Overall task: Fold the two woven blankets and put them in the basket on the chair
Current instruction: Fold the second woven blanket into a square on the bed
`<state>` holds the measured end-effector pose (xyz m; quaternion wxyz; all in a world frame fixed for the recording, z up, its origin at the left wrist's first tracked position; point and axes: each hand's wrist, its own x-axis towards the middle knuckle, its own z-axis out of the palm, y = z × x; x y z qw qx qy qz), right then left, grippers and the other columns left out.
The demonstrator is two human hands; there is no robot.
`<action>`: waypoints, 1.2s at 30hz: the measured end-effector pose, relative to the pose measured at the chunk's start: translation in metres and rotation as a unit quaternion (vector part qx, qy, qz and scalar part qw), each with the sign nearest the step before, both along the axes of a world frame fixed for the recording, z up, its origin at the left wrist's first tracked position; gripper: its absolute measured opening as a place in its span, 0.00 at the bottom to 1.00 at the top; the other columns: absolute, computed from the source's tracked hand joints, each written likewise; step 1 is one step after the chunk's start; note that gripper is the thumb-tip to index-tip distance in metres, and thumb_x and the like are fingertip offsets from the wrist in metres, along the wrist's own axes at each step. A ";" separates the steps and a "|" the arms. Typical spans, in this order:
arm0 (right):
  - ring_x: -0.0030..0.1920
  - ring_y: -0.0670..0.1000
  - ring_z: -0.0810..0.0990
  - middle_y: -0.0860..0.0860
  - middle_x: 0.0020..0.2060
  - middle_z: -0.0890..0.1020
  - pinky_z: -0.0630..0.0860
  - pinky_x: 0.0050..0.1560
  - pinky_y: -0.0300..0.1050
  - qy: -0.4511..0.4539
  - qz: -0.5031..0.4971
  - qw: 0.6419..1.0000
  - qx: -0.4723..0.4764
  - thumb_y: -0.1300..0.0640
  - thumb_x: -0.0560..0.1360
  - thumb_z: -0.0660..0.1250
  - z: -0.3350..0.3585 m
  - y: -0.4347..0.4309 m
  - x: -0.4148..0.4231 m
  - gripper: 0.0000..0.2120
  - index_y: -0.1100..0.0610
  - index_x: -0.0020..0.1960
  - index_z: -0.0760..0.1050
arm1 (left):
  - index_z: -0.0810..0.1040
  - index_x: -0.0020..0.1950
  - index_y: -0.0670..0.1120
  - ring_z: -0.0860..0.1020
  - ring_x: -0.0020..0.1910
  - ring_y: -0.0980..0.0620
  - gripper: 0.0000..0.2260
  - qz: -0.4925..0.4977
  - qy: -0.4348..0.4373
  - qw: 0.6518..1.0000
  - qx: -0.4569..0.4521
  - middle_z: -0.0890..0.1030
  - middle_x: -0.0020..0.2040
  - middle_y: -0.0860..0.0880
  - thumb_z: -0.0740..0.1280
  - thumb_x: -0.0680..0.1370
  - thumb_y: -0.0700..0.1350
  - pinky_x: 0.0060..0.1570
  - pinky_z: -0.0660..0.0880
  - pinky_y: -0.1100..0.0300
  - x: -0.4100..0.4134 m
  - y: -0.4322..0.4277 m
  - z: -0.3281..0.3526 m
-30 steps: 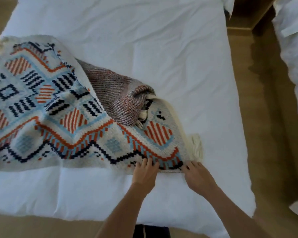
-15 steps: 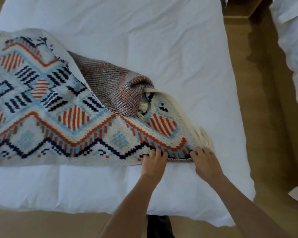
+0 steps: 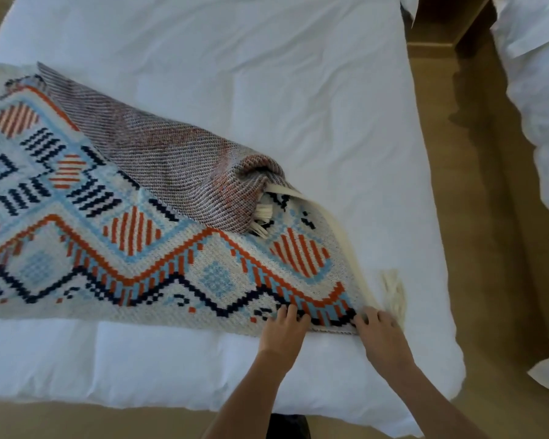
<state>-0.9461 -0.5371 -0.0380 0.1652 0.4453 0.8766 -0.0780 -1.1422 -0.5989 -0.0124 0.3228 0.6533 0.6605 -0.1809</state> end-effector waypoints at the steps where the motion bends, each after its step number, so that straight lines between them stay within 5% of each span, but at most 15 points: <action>1: 0.29 0.58 0.77 0.58 0.34 0.77 0.75 0.21 0.49 -0.001 0.001 1.000 -0.006 0.72 0.40 0.78 -0.002 -0.002 0.003 0.27 0.62 0.38 0.79 | 0.61 0.71 0.44 0.63 0.67 0.41 0.28 0.000 -0.007 1.000 -0.009 0.63 0.68 0.41 0.66 0.73 0.32 0.63 0.69 0.49 0.001 -0.001 -0.001; 5: 0.26 0.56 0.76 0.56 0.30 0.77 0.71 0.20 0.45 0.000 0.026 0.999 -0.026 0.67 0.33 0.77 0.001 0.006 -0.009 0.28 0.60 0.33 0.78 | 0.62 0.70 0.44 0.64 0.67 0.43 0.20 0.017 -0.057 0.998 -0.033 0.64 0.68 0.42 0.58 0.78 0.41 0.60 0.71 0.49 -0.010 0.006 0.004; 11: 0.30 0.55 0.79 0.55 0.32 0.79 0.75 0.25 0.46 0.028 0.060 0.998 0.014 0.64 0.42 0.79 0.023 0.049 -0.072 0.23 0.59 0.36 0.78 | 0.61 0.72 0.43 0.64 0.68 0.43 0.20 0.081 -0.033 0.996 0.027 0.64 0.70 0.42 0.56 0.80 0.43 0.64 0.69 0.49 -0.066 0.034 0.013; 17: 0.47 0.58 0.80 0.58 0.49 0.78 0.78 0.42 0.50 0.070 0.059 0.996 0.024 0.67 0.64 0.72 0.043 0.081 -0.178 0.24 0.60 0.59 0.75 | 0.63 0.66 0.43 0.68 0.61 0.46 0.17 0.123 0.045 0.985 0.109 0.66 0.63 0.43 0.58 0.77 0.39 0.58 0.73 0.53 -0.155 0.066 0.021; 24: 0.51 0.63 0.78 0.63 0.62 0.73 0.79 0.45 0.55 0.093 0.069 0.991 0.067 0.65 0.62 0.74 0.044 0.089 -0.277 0.35 0.50 0.66 0.71 | 0.57 0.70 0.45 0.66 0.65 0.42 0.26 0.101 0.096 0.981 0.137 0.60 0.68 0.41 0.64 0.76 0.41 0.58 0.73 0.51 -0.233 0.095 0.009; 30: 0.43 0.59 0.79 0.60 0.52 0.77 0.78 0.40 0.51 0.079 0.029 0.992 0.092 0.65 0.60 0.76 0.030 0.108 -0.305 0.17 0.57 0.48 0.77 | 0.61 0.67 0.44 0.68 0.63 0.43 0.20 0.063 0.093 0.982 0.153 0.63 0.67 0.41 0.62 0.78 0.39 0.54 0.76 0.53 -0.259 0.127 0.001; 36: 0.41 0.60 0.78 0.61 0.42 0.78 0.77 0.36 0.48 0.103 -0.004 0.986 0.129 0.71 0.56 0.75 0.057 0.185 -0.309 0.17 0.62 0.43 0.77 | 0.64 0.68 0.43 0.68 0.64 0.44 0.19 0.037 0.077 0.974 0.211 0.69 0.64 0.42 0.62 0.78 0.38 0.50 0.75 0.54 -0.275 0.208 0.039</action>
